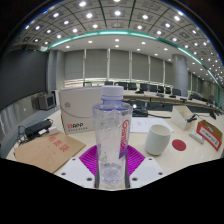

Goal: Pour water

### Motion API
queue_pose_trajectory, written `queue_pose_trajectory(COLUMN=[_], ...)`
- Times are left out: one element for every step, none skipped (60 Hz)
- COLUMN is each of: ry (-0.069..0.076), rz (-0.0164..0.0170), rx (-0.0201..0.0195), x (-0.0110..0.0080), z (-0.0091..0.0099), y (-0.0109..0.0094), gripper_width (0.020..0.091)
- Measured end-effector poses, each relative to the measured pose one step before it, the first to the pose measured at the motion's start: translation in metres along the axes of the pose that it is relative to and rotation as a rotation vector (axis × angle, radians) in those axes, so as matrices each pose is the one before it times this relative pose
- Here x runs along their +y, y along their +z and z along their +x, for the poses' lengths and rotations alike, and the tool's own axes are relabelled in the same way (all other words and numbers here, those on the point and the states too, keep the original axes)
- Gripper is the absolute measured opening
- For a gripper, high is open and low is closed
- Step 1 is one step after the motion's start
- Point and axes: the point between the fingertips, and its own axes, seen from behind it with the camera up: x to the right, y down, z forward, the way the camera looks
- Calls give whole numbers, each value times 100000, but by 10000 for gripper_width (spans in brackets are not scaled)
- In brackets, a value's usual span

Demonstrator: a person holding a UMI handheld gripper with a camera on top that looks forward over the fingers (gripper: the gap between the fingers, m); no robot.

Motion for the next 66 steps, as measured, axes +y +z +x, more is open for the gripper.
queue_pose_trajectory(ry=[647, 917, 1136, 1542, 1783, 2064, 2217, 2411, 2599, 2605, 3177, 3631, 3783, 4117, 4635, 5041, 5309, 5402, 5788, 5676, 5740, 5581, 5537, 5565, 5580, 5630, 5131, 5151, 4906, 4685, 4549, 4413, 4152, 3892, 3705, 3581, 3597, 3654, 3661, 3653, 3700, 3475, 3315, 3389, 3249, 3160, 3134, 3193, 3269, 3204, 2922, 2403, 1943, 1268, 735, 362, 153, 83, 120, 214, 582, 91, 294, 316, 186, 98], rz=[73, 317, 137, 163, 277, 349, 314, 305, 442, 354, 697, 565, 351, 305, 381, 435, 297, 47, -41, 318, 255, 320, 267, 191, 153, 203, 320, 148, 76, 28, 15, 0, -11, -124, -155, -167, -192, -84, -20, 41, -67, -158, -176, -127, -101, -259, -387, -277, -134, 58, 25, 206, 28, 362, 221, 212, 225, 276, 206, 122, -76, 183, -36, -81, -102, -193], rx=[-540, -758, -731, -692, -616, -721, -840, -1058, -1142, -596, -1028, -1516, -1507, -1586, -1626, -1629, -1819, -1605, -1611, -1780, -1605, -1657, -1640, -1504, -1304, -876, -1130, -1193, -1049, -887, -717, -522, -747, -746, -532, -630, -631, -554, -564, -674, -575, -759, -565, -591, -615, -625, -618, -401, -153, 40, 175, -101, -95, 164, 254, 256, 172, 64, -25, -35, 1, 156, -31, -67, -64, -19], x=[-208, -166, -263, -317, -341, -398, -420, -458, -536, -672, -546, -528, -566, -550, -575, -601, -559, -604, -420, -791, -635, -594, -600, -544, -533, 35, -484, -418, -387, -364, -317, -142, -296, -268, -90, -190, -208, -228, -229, -236, -17, -122, -243, -174, -175, -157, -97, -124, -190, -222, -2, -302, -248, -283, -186, -168, -170, -157, -148, -112, -39, -66, -22, 7, -3, 8], z=[-159, -185, -186, -151, -134, -152, -191, -229, -224, -441, -147, -118, -273, -330, -307, -304, -378, -613, -550, 433, -189, -165, -94, -85, -16, -719, 164, -60, 1, 95, 50, -133, 21, 53, 207, 101, 114, 107, 133, 105, -313, 57, 283, 124, 112, 143, 133, 201, 269, 263, -349, 228, 412, 318, 266, 213, 185, 143, 56, 59, -350, 238, 86, -4, -33, 33], y=[-16, -46, -40, -55, -3, 2, 27, 17, 23, 198, 0, 8, 12, 59, 57, 90, 121, 251, 143, 584, 193, 228, 255, 254, 281, -2, 557, 231, 213, 234, 176, -45, 194, 225, 474, 210, 178, 172, 140, 142, -441, 127, 416, 117, 97, 104, 51, 74, 44, 66, -546, 78, 401, 8, 55, -8, -8, 8, -73, -49, -749, 698, 70, 78, 23, 73], gripper_width=[339, 338, 338, 339, 340, 339, 340, 339, 339, 339, 339, 339, 339, 339, 339, 339, 339, 339, 339, 339, 340, 339, 339, 339, 339, 339, 339, 340, 339, 339, 338, 338, 337, 337, 337, 338, 337, 339, 338, 339, 339, 339, 339, 338, 338, 339, 338, 337, 336, 338, 338, 337, 337, 337, 338, 339, 339, 338, 339, 338, 337, 338, 338, 338, 338, 338])
